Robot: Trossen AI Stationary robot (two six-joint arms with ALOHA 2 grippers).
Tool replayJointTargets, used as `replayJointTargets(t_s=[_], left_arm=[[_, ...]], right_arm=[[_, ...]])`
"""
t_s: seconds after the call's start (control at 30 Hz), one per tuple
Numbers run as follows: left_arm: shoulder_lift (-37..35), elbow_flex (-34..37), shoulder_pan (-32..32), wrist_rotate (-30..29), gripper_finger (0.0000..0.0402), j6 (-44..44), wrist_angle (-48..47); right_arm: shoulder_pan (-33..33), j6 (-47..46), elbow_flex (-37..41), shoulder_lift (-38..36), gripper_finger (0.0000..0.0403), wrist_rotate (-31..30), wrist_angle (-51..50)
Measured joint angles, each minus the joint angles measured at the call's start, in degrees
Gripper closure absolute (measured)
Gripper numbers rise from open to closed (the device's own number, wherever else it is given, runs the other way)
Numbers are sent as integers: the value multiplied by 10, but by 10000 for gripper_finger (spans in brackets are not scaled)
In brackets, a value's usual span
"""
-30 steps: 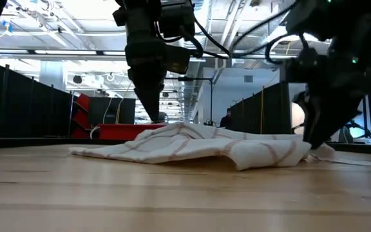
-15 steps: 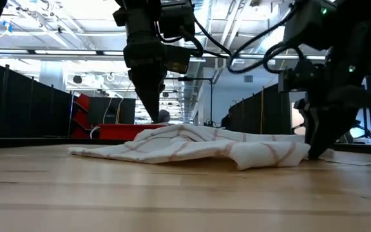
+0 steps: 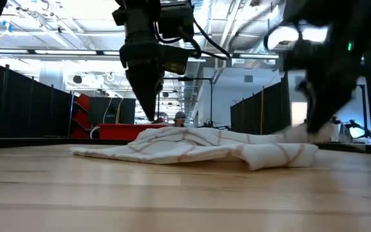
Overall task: Roll towel
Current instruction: Prepare the white and orange patterned towel for rolling
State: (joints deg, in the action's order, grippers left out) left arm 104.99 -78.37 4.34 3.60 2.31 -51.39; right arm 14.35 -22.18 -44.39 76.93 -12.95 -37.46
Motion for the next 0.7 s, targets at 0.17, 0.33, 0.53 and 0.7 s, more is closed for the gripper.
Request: replayJointTargets(t_s=[0.17, 0.33, 0.53, 0.7], left_arm=[[0, 0, 0, 0, 306, -21, 17], [0, 0, -2, 6, 306, -32, 61], [0, 0, -10, 6, 306, -40, 57], [0, 0, -19, 7, 306, -33, 57]], right_arm=[[-25, 1, -11, -53, 402, 3, 1], [-68, 2, -10, -90, 402, -5, 41], [-134, 3, -10, -152, 402, -19, 57], [-222, 4, -11, -191, 402, -52, 68]])
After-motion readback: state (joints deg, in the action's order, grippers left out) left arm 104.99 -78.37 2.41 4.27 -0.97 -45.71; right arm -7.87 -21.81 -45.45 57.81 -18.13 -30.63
